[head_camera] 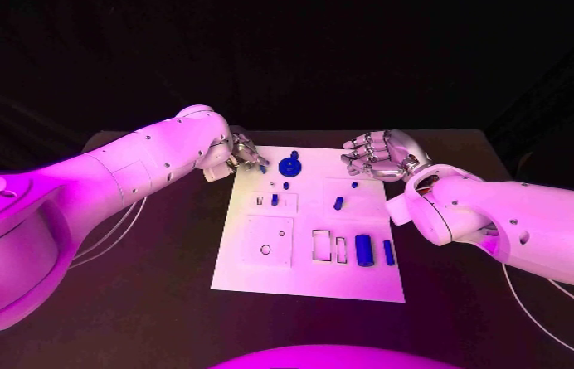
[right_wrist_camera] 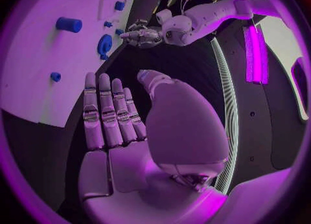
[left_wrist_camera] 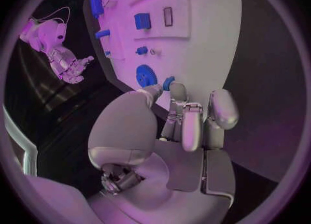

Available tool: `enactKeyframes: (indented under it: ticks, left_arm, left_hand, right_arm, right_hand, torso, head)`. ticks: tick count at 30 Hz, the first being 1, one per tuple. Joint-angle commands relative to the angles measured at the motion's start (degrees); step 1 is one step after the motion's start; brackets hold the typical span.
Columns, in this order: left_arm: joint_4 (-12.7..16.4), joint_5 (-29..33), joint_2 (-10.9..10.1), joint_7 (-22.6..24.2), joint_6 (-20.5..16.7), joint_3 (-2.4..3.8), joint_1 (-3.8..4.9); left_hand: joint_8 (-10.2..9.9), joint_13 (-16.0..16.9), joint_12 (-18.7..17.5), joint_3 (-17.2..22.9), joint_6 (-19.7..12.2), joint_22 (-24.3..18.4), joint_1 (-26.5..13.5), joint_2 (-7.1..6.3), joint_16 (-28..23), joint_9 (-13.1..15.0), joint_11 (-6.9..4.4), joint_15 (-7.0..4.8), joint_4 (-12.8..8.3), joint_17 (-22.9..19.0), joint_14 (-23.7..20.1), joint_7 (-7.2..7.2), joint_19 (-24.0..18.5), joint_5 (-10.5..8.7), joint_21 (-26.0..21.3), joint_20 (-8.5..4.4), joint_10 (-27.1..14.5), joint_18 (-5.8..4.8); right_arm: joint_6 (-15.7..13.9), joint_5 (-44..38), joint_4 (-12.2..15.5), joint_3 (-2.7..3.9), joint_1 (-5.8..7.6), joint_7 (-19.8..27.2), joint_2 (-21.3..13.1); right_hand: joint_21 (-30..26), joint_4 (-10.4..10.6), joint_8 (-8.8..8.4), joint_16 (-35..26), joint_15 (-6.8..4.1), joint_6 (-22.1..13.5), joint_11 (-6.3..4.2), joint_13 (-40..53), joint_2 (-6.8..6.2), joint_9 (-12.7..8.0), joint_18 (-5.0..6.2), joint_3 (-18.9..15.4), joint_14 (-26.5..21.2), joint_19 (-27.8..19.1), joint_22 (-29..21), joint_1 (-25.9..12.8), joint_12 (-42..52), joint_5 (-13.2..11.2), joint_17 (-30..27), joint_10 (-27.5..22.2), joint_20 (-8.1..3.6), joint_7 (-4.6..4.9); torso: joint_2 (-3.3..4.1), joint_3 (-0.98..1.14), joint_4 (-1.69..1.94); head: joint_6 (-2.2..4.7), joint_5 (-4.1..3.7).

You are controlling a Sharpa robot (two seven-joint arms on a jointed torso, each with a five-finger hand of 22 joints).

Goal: Assemble the parts on the task board

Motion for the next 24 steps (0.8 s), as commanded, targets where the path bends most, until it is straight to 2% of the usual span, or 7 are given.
enactKeyframes:
  ticks: [1,3,4,5,8,17,24]
  left_arm:
    - [0.13,0.42,0.01,0.75,0.17,0.02,0.0]
    - [0.16,0.39,-0.02,0.82,-0.12,0.02,0.0]
    - [0.19,0.4,-0.05,0.85,-0.25,0.02,0.0]
    - [0.24,0.45,-0.1,0.89,-0.43,0.02,0.0]
    - [0.6,0.78,-0.43,1.03,-1.07,0.02,0.0]
    - [4.07,3.01,-3.27,0.9,-2.21,0.05,0.21]
    - [12.44,4.4,-8.55,-0.29,-1.9,0.01,1.18]
  left_hand:
    - [0.63,-0.12,0.07,2.36,-0.14,0.18,1.39,0.12,0.3,0.24,-0.41,-0.55,-1.19,6.66,3.42,-0.37,0.16,0.13,0.29,-0.43,0.22,0.4]
    - [1.13,-0.17,0.04,4.37,-0.35,0.21,1.84,-0.11,0.32,0.51,-0.49,-0.6,-2.11,6.7,3.45,-0.42,0.16,0.12,0.3,-0.52,0.33,0.4]
    - [2.24,-0.32,-0.19,9.02,-0.88,0.51,3.55,-0.34,0.44,1.37,-0.53,-0.75,-4.94,6.94,3.55,-0.35,0.3,0.3,0.45,-0.7,0.5,0.36]
    - [3.34,-0.44,-0.23,12.59,-1.28,0.7,2.19,-0.99,0.48,2.25,-0.47,-0.66,-5.99,7.02,3.59,-0.27,0.38,0.23,0.55,-0.53,0.9,0.27]
    - [4.75,0.26,0.37,16.83,-1.59,1.36,0.65,-1.64,0.62,3.46,-0.5,-0.67,-8.2,7.29,3.71,-0.3,0.73,0.2,0.9,-0.59,1.79,0.2]
    - [5.8,1.4,1.39,19.87,-1.34,2.34,-1.18,-2.13,1.04,4.32,-0.67,-0.79,-10.03,8.15,4.01,-0.45,1.28,0.34,1.44,-0.66,3.04,0.02]
    - [6.18,1.44,1.58,21.07,-0.97,2.89,-2.13,-2.37,1.47,4.57,-0.86,-0.93,-10.74,9.08,4.3,-0.64,1.62,0.43,1.73,-0.77,3.65,-0.08]
  right_arm:
    - [0.81,-0.55,0.03,0.01,0.0,0.72,0.04]
    - [0.81,-0.55,0.02,0.01,0.0,0.72,0.04]
    - [0.82,-0.55,0.01,0.01,0.0,0.73,0.05]
    - [0.82,-0.55,0.0,0.01,0.0,0.74,0.06]
    - [0.84,-0.55,-0.01,0.01,0.0,0.75,0.05]
    - [0.92,-0.55,-0.14,0.01,-0.01,0.72,-0.16]
    - [0.91,-0.55,-0.41,0.0,-0.02,0.7,-0.49]
  right_hand:
    - [-0.06,-0.27,0.17,-0.3,0.04,-0.24,0.08,-0.04,0.28,-0.05,0.76,-0.11,0.02,-0.07,-0.05,-0.46,-0.1,0.26,-0.1,-0.3,0.07,2.67]
    - [-0.06,-0.28,0.19,-0.31,0.04,-0.22,0.08,-0.07,0.35,-0.05,0.76,-0.08,0.02,-0.07,-0.11,-0.44,-0.09,0.3,-0.1,-0.3,0.07,2.67]
    - [-0.06,-0.28,0.19,-0.31,0.04,-0.22,0.08,-0.07,0.35,-0.05,0.76,-0.08,0.02,-0.07,-0.11,-0.44,-0.09,0.3,-0.1,-0.3,0.07,2.67]
    - [-0.06,-0.28,0.19,-0.31,0.04,-0.22,0.08,-0.07,0.35,-0.05,0.76,-0.08,0.02,-0.07,-0.11,-0.44,-0.09,0.3,-0.1,-0.3,0.07,2.67]
    - [-0.06,-0.28,0.19,-0.31,0.04,-0.22,0.08,-0.07,0.35,-0.05,0.76,-0.08,0.02,-0.07,-0.11,-0.44,-0.09,0.3,-0.1,-0.3,0.07,2.67]
    - [-0.05,-0.28,0.19,-0.33,0.04,-0.22,0.09,-0.11,0.39,-0.07,0.77,-0.06,0.03,-0.06,-0.18,-0.45,-0.08,0.34,-0.11,-0.3,0.07,2.68]
    - [-0.05,-0.28,0.19,-0.33,0.04,-0.22,0.09,-0.11,0.39,-0.07,0.77,-0.06,0.03,-0.06,-0.18,-0.45,-0.08,0.34,-0.11,-0.3,0.07,2.68]
  torso:
    - [0.04,0.0,-0.02]
    - [0.03,-0.01,0.02]
    - [0.02,-0.01,0.03]
    - [0.01,-0.02,0.02]
    - [0.02,-0.01,0.02]
    - [-0.17,0.0,0.19]
    - [-0.59,-0.05,0.65]
  head:
    - [-0.07,0.02]
    - [-0.07,-0.02]
    - [-0.07,-0.02]
    - [-0.09,0.02]
    - [-0.11,0.02]
    - [-0.21,-0.17]
    - [-0.25,-0.22]
